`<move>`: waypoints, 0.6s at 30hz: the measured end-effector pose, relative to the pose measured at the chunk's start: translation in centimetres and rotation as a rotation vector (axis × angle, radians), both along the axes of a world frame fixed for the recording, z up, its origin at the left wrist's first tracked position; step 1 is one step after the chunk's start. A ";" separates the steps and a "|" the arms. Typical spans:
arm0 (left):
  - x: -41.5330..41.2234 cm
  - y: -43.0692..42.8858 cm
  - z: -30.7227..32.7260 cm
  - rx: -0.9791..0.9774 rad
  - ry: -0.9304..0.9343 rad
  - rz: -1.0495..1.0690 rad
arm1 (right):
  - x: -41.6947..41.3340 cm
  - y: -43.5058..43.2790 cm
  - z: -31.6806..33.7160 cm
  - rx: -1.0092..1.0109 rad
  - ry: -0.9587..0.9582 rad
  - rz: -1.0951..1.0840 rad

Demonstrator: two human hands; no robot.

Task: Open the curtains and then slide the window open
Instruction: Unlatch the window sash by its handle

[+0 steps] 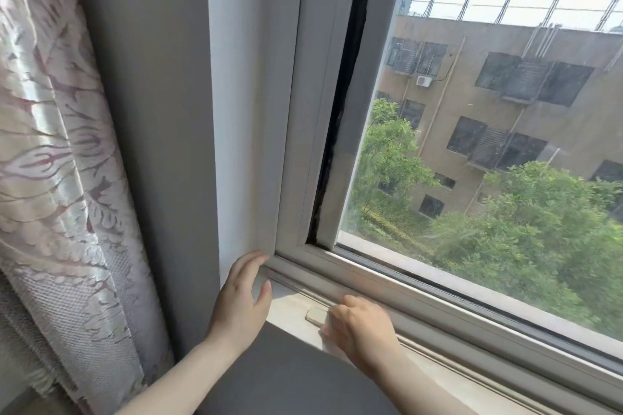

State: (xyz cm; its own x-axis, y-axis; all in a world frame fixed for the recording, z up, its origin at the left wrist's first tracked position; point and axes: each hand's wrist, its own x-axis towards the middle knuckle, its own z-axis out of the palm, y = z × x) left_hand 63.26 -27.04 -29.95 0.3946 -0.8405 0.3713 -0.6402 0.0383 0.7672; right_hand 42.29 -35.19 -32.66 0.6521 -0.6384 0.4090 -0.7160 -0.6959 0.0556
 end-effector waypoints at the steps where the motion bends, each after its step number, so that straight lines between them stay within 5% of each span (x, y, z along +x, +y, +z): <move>1: 0.0 0.2 -0.2 0.005 0.003 -0.002 | 0.1 0.2 -0.4 0.014 -0.012 -0.024; 10: -0.7 0.7 -0.3 -0.013 -0.028 -0.025 | -0.5 1.1 -0.5 0.040 -0.061 -0.004; 18: -7.3 -1.6 8.0 -0.273 -0.223 -0.288 | -9.6 3.1 11.1 -0.267 -0.415 -0.011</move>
